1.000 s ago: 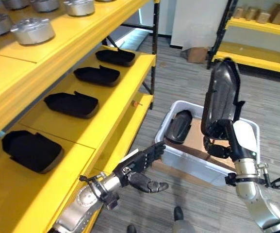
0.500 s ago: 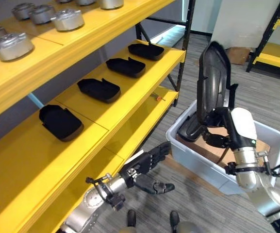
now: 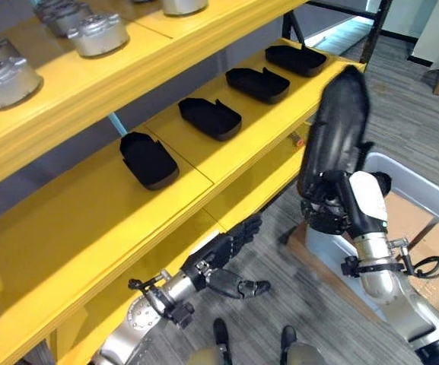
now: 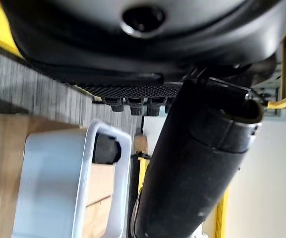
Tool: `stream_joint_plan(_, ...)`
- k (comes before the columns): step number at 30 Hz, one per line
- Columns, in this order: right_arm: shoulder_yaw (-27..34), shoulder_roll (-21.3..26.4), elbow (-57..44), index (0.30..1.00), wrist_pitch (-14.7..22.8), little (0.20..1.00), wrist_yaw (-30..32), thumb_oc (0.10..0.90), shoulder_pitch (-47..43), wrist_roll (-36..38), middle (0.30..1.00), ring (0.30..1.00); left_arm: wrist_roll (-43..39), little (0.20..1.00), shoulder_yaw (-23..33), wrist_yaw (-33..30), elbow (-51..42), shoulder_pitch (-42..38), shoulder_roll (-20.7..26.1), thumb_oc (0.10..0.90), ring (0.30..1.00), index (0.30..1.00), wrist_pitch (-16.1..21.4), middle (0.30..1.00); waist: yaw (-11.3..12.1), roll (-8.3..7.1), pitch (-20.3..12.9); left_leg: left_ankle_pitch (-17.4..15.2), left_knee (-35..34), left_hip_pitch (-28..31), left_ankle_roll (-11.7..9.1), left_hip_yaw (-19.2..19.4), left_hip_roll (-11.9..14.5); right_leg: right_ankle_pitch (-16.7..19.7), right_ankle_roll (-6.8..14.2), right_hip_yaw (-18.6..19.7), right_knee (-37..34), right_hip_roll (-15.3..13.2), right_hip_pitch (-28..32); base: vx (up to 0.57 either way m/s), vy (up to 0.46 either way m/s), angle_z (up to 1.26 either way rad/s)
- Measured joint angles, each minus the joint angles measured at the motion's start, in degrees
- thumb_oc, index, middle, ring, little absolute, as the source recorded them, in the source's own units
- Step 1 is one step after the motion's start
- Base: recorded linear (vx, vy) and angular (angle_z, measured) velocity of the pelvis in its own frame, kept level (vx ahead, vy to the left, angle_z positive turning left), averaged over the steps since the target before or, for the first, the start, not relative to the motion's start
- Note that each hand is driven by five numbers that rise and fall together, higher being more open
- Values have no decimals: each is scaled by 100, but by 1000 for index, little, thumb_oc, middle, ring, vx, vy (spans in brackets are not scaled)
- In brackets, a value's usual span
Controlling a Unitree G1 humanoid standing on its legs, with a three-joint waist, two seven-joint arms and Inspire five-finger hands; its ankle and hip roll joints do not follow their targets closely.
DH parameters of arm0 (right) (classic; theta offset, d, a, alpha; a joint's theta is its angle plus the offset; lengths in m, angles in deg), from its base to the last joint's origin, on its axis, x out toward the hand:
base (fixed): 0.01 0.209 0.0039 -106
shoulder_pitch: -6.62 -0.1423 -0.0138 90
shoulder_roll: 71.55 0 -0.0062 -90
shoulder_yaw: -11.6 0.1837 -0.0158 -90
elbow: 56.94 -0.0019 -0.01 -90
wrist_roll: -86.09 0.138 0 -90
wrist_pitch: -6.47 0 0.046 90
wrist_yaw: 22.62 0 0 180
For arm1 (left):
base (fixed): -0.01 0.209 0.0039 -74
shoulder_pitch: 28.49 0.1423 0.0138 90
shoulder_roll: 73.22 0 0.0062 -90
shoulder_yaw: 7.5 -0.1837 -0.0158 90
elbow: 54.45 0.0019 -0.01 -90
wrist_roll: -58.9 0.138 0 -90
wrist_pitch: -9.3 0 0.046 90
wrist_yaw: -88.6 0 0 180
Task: Move parts from the plastic box to the shelf.
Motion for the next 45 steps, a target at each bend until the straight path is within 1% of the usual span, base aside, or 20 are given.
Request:
stream_joint_plan(2, 28, 14, -1, 300, -4, 300, -59, 400, 68, 4, 300, 300, -13, 1000, 40, 57, -28, -36, 3, 900, 1000, 1000, 48, 1000, -28, -88, 23, -202, 132, 57, 192, 617, 19, -42, 57, -332, -56, -275, 190, -83, 320, 75)
stream_joint_plan(4, 109, 33, -1, 300, -15, 300, -109, 400, 170, 8, 300, 300, -23, 1000, 48, 108, -43, -35, 1, 900, 1000, 1000, 70, 1000, -60, -113, 30, -215, 337, 40, 268, 895, 10, -116, 166, -550, -48, -440, 335, -22, 261, 61)
stream_joint_plan(6, 188, -23, -2, 300, -13, 300, -133, 400, 260, 6, 300, 300, -41, 1000, 74, 116, -56, 9, -2, 900, 1000, 1000, 82, 1000, -101, -117, 11, -66, 275, 105, 239, 830, -167, -177, 237, -550, 12, -516, 429, -4, 357, 58)
stream_joint_plan(8, 208, -104, -3, 300, -3, 300, -209, 400, 310, 0, 300, 300, -47, 1000, 218, 58, -62, 37, 6, 900, 1000, 1000, 87, 1000, -145, -198, 4, 81, -122, 276, 406, 637, -500, -177, 237, -552, -43, -720, 578, -1, 316, 65)
stream_joint_plan(10, 195, -143, -3, 300, 10, 300, -267, 400, 306, 0, 300, 300, -48, 1000, 288, -79, -55, 40, 22, 900, 1000, 1000, 85, 1000, -116, -217, 4, 100, -175, 293, 445, 531, -597, -121, 293, -545, -113, -786, 645, 16, 279, 33)
stream_joint_plan(14, 313, -268, -77, 300, -19, 300, -371, 400, 486, -189, 300, 300, -89, 1000, 667, 52, -73, 245, 135, 900, 1000, 1000, 49, 1000, 163, -343, 0, 69, -266, 451, 500, 274, -726, 134, 664, -618, -335, -831, 1045, 11, 280, 42)
stream_joint_plan(16, 422, -274, -255, 300, -193, 300, -378, 400, 622, -353, 300, 300, -246, 1000, 825, 183, -123, 418, 220, 900, 1000, 1000, 31, 1000, 185, -450, 1, 64, -267, 448, 504, 137, -784, 147, 679, -737, -383, -852, 1164, 4, 261, 38)
stream_joint_plan(20, 588, -330, -257, 300, -331, 300, -397, 400, 800, -458, 300, 300, -285, 1000, 889, 472, -116, 534, 239, 900, 1000, 1000, -169, 1000, 289, -552, -1, 46, -267, 475, 597, 17, -844, 145, 678, -812, 263, -992, 992, 16, 179, 27)
stream_joint_plan(22, 640, -337, -253, 300, -344, 300, -398, 400, 935, -462, 300, 300, -282, 1000, 899, 549, -114, 596, 250, 900, 1000, 1000, -194, 1000, 248, -538, 1, -28, -269, 494, 770, -134, -844, -88, 681, -654, 806, -1088, 675, 27, 106, 23)
stream_joint_plan(23, 643, -339, -257, 300, -348, 300, -392, 400, 1026, -530, 300, 300, -275, 1000, 909, 578, -105, 625, 256, 900, 1000, 1000, -198, 1000, 201, -539, 1, -50, -271, 496, 816, -248, -857, -323, 612, -395, 788, -1027, 608, 52, 84, 49)
stream_joint_plan(26, 677, -392, -289, 300, -493, 300, -204, 400, 1488, -566, 300, 300, -206, 1000, 903, 622, -185, 511, 456, 900, 1000, 1000, -200, 1000, -211, -530, 3, 49, -278, 445, 840, -956, -863, -756, 423, 857, 798, -119, 314, 30, 27, 108)
stream_joint_plan(28, 682, -392, -291, 300, -564, 300, -188, 400, 1564, -565, 300, 300, -209, 1000, 982, 616, -319, 543, 538, 900, 1000, 1000, -198, 1000, -116, -602, -20, 36, -296, 467, 826, -845, -898, -743, 345, 840, 721, -7, 115, 39, -44, 26)
stream_joint_plan(29, 684, -403, -304, 300, -580, 300, -81, 400, 1566, -562, 300, 300, -211, 1000, 1087, 576, -471, 591, 529, 900, 1000, 1000, -246, 1000, -85, -562, -13, 14, -278, 438, 776, -952, -935, -777, 199, 1079, 628, 291, -164, 27, -47, 26)
stream_joint_plan(30, 685, -400, -308, 300, -588, 300, -54, 400, 1597, -562, 300, 300, -210, 1000, 1086, 577, -543, 576, 548, 900, 1000, 1000, -286, 1000, -246, -506, -13, 40, -278, 382, 761, -1147, -918, -749, 118, 1451, 560, 569, -228, -17, -86, 60)
stream_joint_plan(32, 689, -393, -307, 300, -599, 300, -26, 400, 1641, -561, 300, 300, -209, 1000, 1081, 600, -642, 573, 584, 900, 1000, 1000, -336, 1000, -318, -552, -19, 74, -278, 393, 728, -1166, -998, -252, -79, 1472, 226, 657, -175, -24, -83, 57)
stream_joint_plan(35, 712, -340, -211, 300, -690, 300, 261, 400, 1616, -555, 300, 300, -211, 1000, 975, 594, -659, 561, 533, 900, 1000, 1000, -472, 1000, -330, -389, -46, 101, -297, 337, 529, -1314, -925, 12, -199, 1337, -274, 723, 86, 43, -85, 25)
stream_joint_plan(42, 1160, -359, -13, 300, -824, 300, 894, 400, 1578, -543, 300, 300, -294, 1000, 1013, 582, -614, 840, 533, 900, 1000, 1000, -1065, 1000, -365, -307, -64, 107, -230, 404, 287, -1239, -876, 147, -299, 1293, -796, 760, 496, -33, -18, 6)
stream_joint_plan(43, 1249, -346, -28, 300, -839, 300, 995, 400, 1636, -545, 300, 300, -294, 1000, 945, 583, -532, 689, 522, 900, 1000, 1000, -1071, 1000, -482, -353, -59, 110, -97, 238, -125, -975, -942, 143, -309, 1095, -813, 621, 498, -148, 131, 63)
stream_joint_plan(44, 1341, -336, -29, 300, -859, 300, 1044, 400, 1648, -546, 300, 300, -295, 1000, 925, 594, -529, 587, 521, 900, 1000, 1000, -1073, 1000, -598, -343, -58, -285, 130, 138, -100, -353, -848, 128, -353, 900, -831, 526, 506, -98, 201, 73)
stream_joint_plan(45, 1372, -390, -24, 300, -945, 300, 1102, 400, 1651, -545, 300, 300, -294, 1000, 878, 607, -446, 443, 475, 900, 1000, 1000, -1074, 1000, -639, -372, -50, -698, 499, 52, 141, 168, -691, 112, -375, 791, -801, 434, 531, -8, 307, 78)
